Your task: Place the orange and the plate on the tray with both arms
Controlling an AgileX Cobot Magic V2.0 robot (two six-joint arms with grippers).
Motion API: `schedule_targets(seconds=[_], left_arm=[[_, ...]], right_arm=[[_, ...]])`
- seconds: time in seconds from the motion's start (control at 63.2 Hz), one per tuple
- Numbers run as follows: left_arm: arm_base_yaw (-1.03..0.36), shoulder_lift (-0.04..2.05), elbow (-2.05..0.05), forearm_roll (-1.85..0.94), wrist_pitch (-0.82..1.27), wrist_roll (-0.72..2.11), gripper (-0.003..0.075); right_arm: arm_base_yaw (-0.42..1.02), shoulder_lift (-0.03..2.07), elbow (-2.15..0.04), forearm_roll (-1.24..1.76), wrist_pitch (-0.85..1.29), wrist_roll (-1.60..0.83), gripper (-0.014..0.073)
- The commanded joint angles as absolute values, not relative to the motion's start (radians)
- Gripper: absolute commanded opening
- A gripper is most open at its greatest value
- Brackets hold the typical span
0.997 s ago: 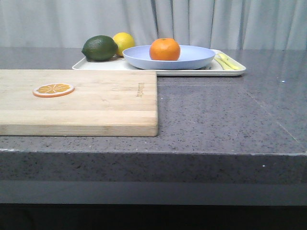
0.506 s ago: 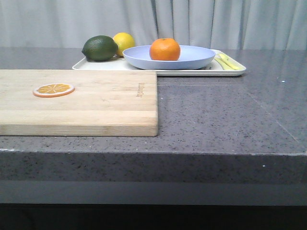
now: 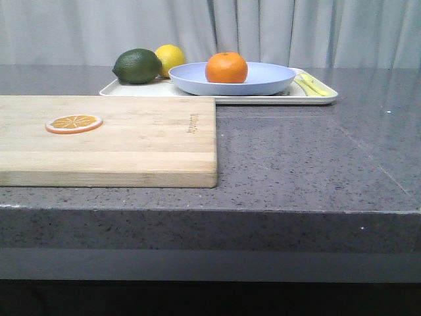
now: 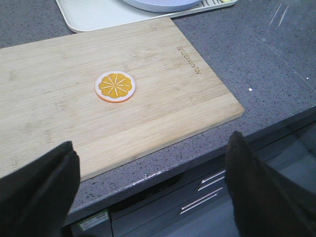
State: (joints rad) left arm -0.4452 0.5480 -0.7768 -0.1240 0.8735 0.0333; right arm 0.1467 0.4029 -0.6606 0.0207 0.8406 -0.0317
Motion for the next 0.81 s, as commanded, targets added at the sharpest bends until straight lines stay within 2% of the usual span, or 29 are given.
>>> schedule_targets(seconds=[0.0,0.269,0.364,0.791], left_arm=[[-0.441,0.551,-0.799,-0.141,0.796,0.035,0.0479],[-0.441,0.551,-0.799,-0.141,0.796,0.035,0.0098],[-0.441,0.551,-0.799,-0.141,0.796,0.035,-0.0013],[-0.441,0.551,-0.799,-0.141,0.796,0.035,-0.002]], right_arm=[[0.145,0.408,-0.683,0.018,0.763,-0.039,0.0156],[0.145,0.408,-0.683,0.02,0.764,-0.039,-0.0116],[0.145,0.408,-0.683,0.02,0.764,-0.039,-0.0118],[0.145,0.408,-0.683,0.019,0.77,-0.039,-0.0117]])
